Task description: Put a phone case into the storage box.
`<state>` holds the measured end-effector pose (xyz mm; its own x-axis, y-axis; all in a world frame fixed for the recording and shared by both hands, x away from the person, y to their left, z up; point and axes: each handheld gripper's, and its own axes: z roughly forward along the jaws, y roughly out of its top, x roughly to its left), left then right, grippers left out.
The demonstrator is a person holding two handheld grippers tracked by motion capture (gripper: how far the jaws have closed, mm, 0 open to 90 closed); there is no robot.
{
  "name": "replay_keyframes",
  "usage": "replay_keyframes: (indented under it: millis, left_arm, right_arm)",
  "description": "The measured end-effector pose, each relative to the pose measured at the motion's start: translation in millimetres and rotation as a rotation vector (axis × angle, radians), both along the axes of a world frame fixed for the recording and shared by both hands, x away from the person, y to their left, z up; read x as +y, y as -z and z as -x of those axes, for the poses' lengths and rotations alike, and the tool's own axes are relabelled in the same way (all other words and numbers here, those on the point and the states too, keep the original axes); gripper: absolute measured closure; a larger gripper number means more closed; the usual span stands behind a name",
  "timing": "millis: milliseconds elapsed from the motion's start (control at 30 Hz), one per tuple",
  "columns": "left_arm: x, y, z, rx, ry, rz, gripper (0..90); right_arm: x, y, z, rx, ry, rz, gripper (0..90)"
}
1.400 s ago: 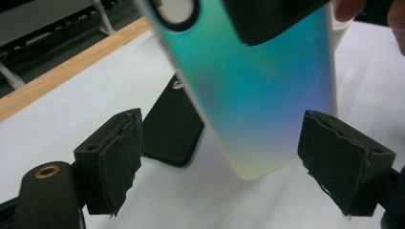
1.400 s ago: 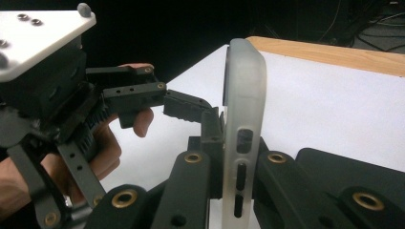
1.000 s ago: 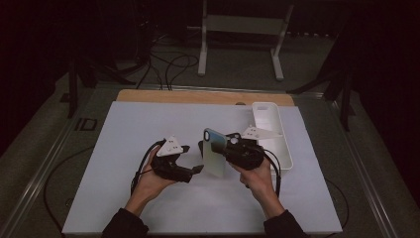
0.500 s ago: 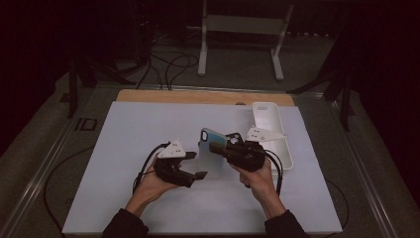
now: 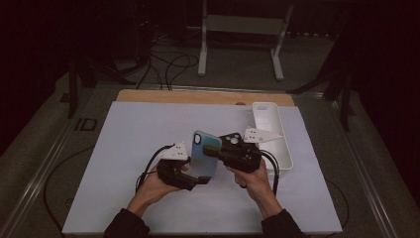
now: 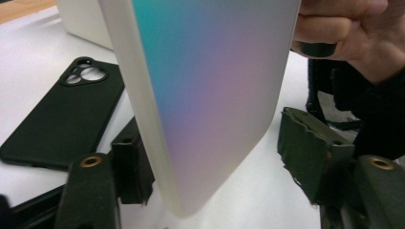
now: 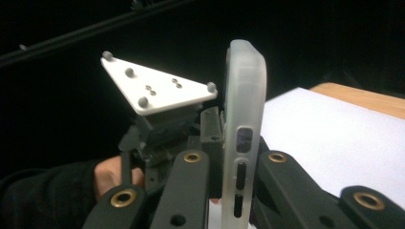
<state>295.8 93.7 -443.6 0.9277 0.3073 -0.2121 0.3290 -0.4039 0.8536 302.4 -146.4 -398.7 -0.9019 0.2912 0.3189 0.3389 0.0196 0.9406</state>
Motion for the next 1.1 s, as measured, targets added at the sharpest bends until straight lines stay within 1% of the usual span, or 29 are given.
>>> replay_keyframes:
  millis: [33,67,100,133,233,300,367,433,467,533,567,600,633,667,700,733,767,900,933,1000,1067,1100]
  left_arm:
    - [-0.2,-0.1,-0.2,0.002,0.005,0.007,37.7]
    - [-0.2,-0.1,-0.2,0.002,0.005,0.007,39.0]
    - [-0.2,-0.1,-0.2,0.002,0.005,0.007,39.0]
    - [0.2,-0.4,-0.4,0.003,0.008,0.014,41.9]
    - [1.4,-1.6,-0.4,0.001,0.009,0.025,42.6]
    - [1.7,-2.5,0.5,-0.005,0.008,0.024,47.0]
    - [2.1,-3.1,1.5,-0.015,0.013,0.024,57.3]
    - [2.9,-3.9,2.2,-0.017,0.021,0.029,61.0]
    - [3.2,-4.3,2.5,-0.019,0.026,0.031,61.0]
    - [3.7,-4.9,3.2,-0.025,0.033,0.029,67.3]
    - [3.5,-4.9,3.7,-0.029,0.036,0.025,73.9]
    - [3.5,-4.9,3.7,-0.029,0.036,0.025,75.9]
    - [3.2,-4.7,4.0,-0.029,0.036,0.027,75.9]
    - [3.1,-4.5,3.9,-0.028,0.035,0.028,79.9]
    - [3.2,-4.4,3.7,-0.029,0.034,0.031,81.6]
    - [3.4,-4.3,3.5,-0.03,0.034,0.033,81.6]
    - [3.4,-4.2,3.2,-0.032,0.032,0.032,83.7]
    - [2.2,-3.3,4.1,-0.043,0.022,0.025,85.4]
    - [0.9,-3.1,5.1,-0.059,0.01,0.015,85.4]
    - [0.6,-3.2,5.3,-0.065,0.007,0.013,86.0]
    - [0.2,-3.7,6.8,-0.072,-0.001,0.005,86.2]
    - [0.2,-3.7,6.8,-0.072,-0.001,0.005,86.2]
  right_arm:
    - [-0.2,0.1,0.0,-0.004,-0.006,-0.011,86.2]
    - [-0.2,0.1,0.0,-0.004,-0.006,-0.011,86.2]
    - [-0.4,0.2,-0.1,-0.004,-0.013,-0.023,86.2]
    - [-0.7,0.6,-0.5,-0.009,-0.013,-0.029,86.2]
    - [-1.2,1.4,-1.1,-0.004,-0.018,-0.034,86.2]
    - [-1.4,2.3,-1.3,-0.005,-0.014,-0.032,86.2]
    - [-3.0,3.4,-2.2,-0.011,-0.011,-0.039,85.6]
    - [-5.4,3.7,-3.3,-0.01,-0.02,-0.048,85.2]
    - [-5.4,3.7,-3.3,-0.01,-0.02,-0.048,85.2]
    - [-7.5,3.9,-3.5,-0.011,-0.028,-0.046,80.7]
    - [-8.9,4.1,-3.6,-0.014,-0.024,-0.026,74.6]
    - [-8.9,4.1,-3.6,-0.014,-0.024,-0.026,74.6]
    - [-9.5,4.6,-3.8,-0.018,-0.019,-0.017,72.1]
    - [-10.1,5.6,-3.6,-0.028,-0.007,0.012,66.7]
    - [-10.1,6.2,-3.3,-0.029,-0.003,0.019,64.3]
    - [-10.1,6.2,-3.3,-0.029,-0.003,0.019,64.3]
    - [-10.2,7.0,-2.8,-0.031,0.007,0.036,61.1]
    - [-10.2,7.8,-2.9,-0.031,0.008,0.047,57.6]
    - [-9.7,7.9,-2.8,-0.03,0.01,0.056,55.1]
    - [-6.6,8.9,-2.3,-0.026,0.028,0.107,43.4]
    - [-5.4,9.2,-1.5,-0.026,0.052,0.135,36.0]
    - [-5.1,9.3,-1.2,-0.027,0.064,0.147,34.4]
